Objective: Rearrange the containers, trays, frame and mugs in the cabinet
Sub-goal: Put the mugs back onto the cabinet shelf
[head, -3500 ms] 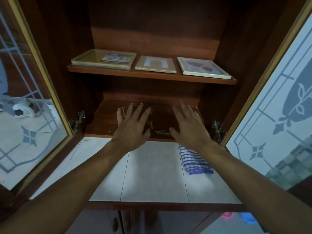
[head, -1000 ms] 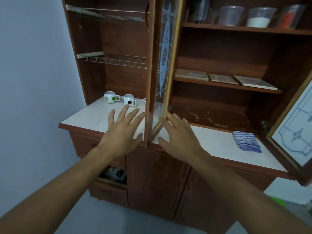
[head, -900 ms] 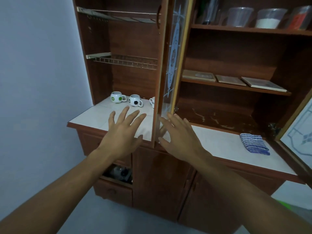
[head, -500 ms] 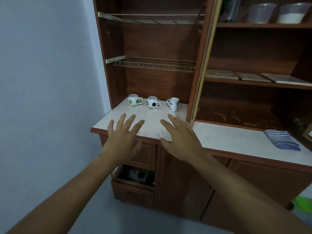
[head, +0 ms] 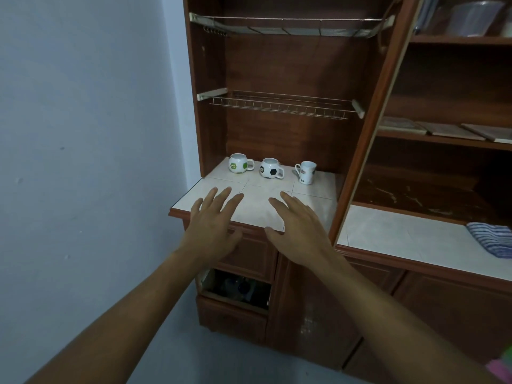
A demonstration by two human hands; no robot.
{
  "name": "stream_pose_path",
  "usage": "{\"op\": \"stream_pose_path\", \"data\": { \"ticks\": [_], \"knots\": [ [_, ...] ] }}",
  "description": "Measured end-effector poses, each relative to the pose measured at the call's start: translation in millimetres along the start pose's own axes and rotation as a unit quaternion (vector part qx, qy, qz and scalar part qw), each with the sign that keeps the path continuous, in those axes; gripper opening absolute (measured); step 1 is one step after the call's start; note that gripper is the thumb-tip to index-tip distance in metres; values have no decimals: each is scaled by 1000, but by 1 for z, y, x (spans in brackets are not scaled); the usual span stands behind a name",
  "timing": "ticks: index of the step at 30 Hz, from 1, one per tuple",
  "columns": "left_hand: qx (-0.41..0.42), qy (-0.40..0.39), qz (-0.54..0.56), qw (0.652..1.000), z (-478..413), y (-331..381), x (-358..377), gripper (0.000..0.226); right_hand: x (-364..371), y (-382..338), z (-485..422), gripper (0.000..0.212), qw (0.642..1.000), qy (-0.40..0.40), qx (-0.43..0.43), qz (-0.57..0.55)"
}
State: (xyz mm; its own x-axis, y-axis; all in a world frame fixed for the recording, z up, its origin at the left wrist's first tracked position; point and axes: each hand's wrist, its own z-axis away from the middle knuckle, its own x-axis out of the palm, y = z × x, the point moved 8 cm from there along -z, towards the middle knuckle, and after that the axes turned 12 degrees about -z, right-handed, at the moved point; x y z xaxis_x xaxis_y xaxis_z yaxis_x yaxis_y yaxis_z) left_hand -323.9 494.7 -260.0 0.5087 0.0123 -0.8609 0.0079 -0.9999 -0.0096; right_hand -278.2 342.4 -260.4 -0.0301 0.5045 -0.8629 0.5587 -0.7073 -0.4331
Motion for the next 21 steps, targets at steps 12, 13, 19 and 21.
{"op": "stream_pose_path", "data": {
  "ticks": [12, 13, 19, 21],
  "knots": [
    [41, 17, 20, 999, -35, -58, 25, 66, 29, -16, -54, 66, 1000, 18, 8, 15],
    [46, 16, 16, 999, -39, -66, 28, 66, 31, -19, -60, 66, 999, 27, 11, 16],
    [66, 8, 24, 997, -64, -99, 50, 68, 41, -23, -89, 70, 998, 47, 27, 30],
    [64, 2, 28, 998, -73, -105, 58, 68, 46, -18, -100, 71, 998, 48, 35, 35]
  ]
}}
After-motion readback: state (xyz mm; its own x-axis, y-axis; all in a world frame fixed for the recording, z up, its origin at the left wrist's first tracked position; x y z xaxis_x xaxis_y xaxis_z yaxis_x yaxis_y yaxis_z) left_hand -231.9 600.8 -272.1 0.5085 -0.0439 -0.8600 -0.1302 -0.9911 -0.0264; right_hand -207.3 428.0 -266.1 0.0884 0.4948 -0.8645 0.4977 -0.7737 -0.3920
